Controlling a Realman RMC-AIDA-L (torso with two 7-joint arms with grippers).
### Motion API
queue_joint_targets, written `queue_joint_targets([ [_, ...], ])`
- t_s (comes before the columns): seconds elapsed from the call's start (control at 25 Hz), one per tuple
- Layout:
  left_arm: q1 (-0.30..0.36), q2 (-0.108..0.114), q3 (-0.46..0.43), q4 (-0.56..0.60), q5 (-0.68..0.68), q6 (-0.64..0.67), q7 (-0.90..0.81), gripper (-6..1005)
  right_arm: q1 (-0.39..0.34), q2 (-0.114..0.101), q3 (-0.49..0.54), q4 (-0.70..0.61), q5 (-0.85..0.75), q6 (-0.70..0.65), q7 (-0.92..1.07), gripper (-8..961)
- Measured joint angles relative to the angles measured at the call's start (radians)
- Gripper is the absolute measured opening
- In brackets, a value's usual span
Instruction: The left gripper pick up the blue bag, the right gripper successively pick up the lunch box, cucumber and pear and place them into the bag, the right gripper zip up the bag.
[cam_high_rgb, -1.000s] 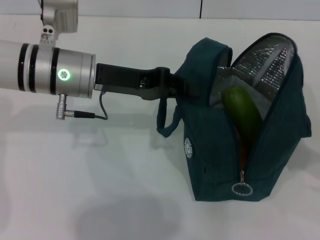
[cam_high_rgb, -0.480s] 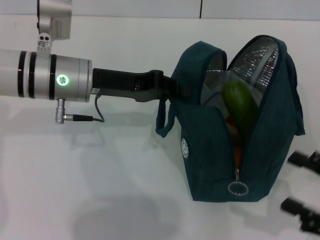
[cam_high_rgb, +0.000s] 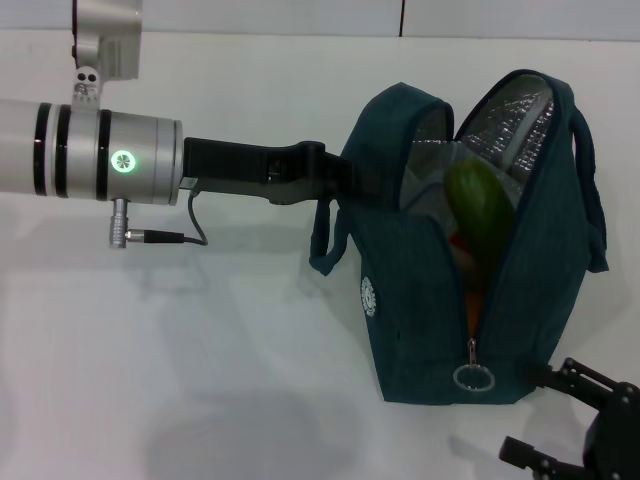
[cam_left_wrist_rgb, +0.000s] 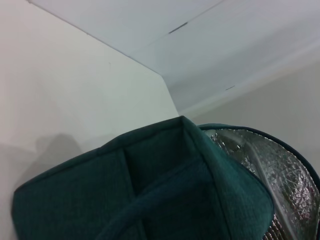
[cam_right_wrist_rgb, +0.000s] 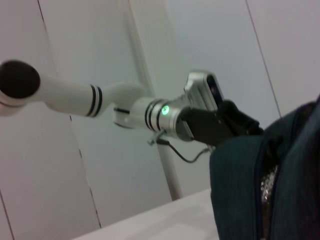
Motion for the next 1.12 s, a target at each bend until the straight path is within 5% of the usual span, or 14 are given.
queue_joint_targets([
  [0.52,0.004,-0.003,0.0,-0.005,-0.007,0.003,0.001,43,0.086,0.012,-0.094,0.022,0.006,0.071,0.017,827],
  [1.12,0.002,-0.004,0.0,-0.016,-0.007,0.004,0.011,43,0.09,0.014,-0.103,0.02,0.009,0.09,0.031,820],
])
